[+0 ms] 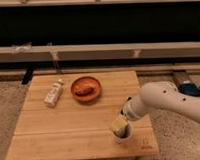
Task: Place the white sponge in the ceramic cup
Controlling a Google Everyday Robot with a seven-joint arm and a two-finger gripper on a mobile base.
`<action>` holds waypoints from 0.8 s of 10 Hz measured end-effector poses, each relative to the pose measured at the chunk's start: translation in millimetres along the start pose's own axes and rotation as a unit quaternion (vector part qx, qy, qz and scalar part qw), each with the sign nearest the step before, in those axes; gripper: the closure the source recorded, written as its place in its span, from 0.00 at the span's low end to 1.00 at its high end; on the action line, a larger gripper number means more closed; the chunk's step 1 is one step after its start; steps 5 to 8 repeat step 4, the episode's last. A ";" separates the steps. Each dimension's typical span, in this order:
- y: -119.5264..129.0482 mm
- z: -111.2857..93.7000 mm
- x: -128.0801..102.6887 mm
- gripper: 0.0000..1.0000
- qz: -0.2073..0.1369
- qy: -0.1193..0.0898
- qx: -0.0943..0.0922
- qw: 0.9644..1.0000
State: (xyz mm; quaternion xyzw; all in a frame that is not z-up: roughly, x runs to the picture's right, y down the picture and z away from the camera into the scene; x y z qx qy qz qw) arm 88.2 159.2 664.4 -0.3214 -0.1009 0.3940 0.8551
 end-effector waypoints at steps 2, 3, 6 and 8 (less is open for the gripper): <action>-4.6 -15.7 -15.2 0.20 -0.048 0.007 0.003 0.999; -7.1 -18.1 -22.0 0.20 -0.071 0.017 -0.002 0.997; -7.6 -19.6 -25.5 0.20 -0.079 0.019 -0.004 0.997; -7.6 -19.6 -25.5 0.20 -0.079 0.019 -0.004 0.997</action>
